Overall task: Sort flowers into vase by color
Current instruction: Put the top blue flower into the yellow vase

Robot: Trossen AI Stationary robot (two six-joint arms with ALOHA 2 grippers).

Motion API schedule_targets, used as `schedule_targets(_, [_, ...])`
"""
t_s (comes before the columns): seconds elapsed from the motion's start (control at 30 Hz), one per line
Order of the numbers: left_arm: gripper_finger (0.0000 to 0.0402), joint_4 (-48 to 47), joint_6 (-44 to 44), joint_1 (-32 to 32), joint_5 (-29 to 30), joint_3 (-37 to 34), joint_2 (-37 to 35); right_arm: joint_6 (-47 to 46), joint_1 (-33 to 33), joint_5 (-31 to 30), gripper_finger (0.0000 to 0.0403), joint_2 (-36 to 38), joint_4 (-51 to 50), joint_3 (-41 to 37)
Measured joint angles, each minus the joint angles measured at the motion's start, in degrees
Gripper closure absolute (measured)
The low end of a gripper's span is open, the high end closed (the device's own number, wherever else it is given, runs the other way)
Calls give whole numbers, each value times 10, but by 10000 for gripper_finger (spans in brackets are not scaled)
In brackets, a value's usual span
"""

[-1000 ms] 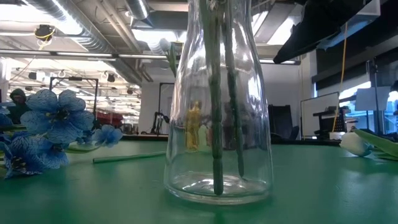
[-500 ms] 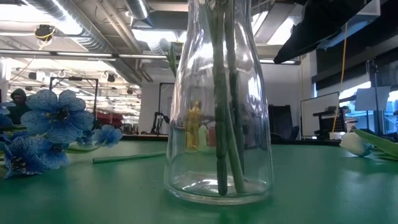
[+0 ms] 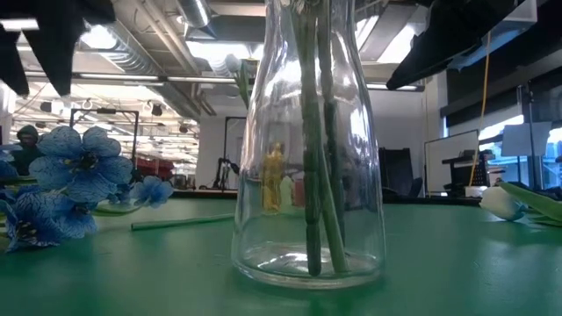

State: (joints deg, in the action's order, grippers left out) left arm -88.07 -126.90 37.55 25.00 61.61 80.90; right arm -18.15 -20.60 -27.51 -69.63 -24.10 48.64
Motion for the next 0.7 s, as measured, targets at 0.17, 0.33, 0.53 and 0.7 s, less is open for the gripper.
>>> schedule_targets(0.17, [154,114,52,-63,-17,-57,0,4,0,0,153,0,1,0])
schedule_targets(0.33, [154,213,112,-123,-67,-138,0,4,0,0,153,0,0,0])
schedule_targets(0.53, [154,247,102,-167,-142,-205,0,4,0,0,153,0,0,0])
schedule_targets(0.7, [154,331,131,-190,-131,-232,0,7,0,0,153,0,0,0])
